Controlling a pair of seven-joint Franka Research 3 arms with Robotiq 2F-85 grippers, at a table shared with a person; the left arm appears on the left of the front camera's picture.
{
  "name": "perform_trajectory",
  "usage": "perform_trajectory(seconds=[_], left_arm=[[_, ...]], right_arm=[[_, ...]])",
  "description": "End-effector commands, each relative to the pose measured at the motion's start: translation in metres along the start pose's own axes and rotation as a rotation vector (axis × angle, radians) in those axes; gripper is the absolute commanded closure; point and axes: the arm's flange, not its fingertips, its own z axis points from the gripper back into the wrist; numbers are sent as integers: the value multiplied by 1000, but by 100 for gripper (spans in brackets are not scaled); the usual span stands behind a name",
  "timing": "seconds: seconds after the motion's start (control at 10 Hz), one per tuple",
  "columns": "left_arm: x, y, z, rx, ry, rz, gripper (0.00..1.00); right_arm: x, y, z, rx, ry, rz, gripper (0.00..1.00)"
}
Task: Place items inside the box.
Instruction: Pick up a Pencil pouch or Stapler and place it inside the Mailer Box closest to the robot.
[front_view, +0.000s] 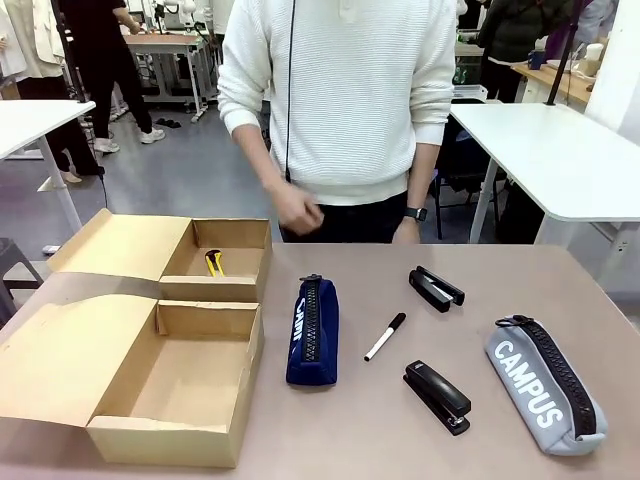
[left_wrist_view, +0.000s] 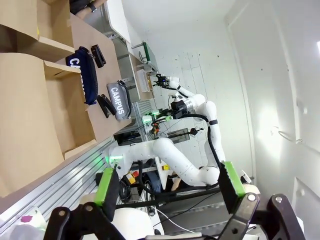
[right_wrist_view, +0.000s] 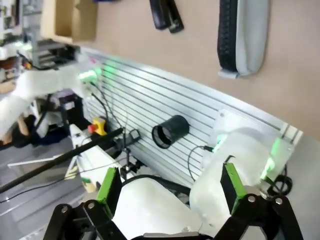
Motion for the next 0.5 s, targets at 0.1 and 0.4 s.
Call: perform_trajectory(seconds=[0.1, 0.4], left_arm=[[1, -4, 0, -15, -2, -22, 0], [1, -4, 0, -15, -2, -22, 0]], right_arm=[[23, 33, -35, -123, 97, 38, 0], [40, 68, -61, -164, 175, 126, 0]])
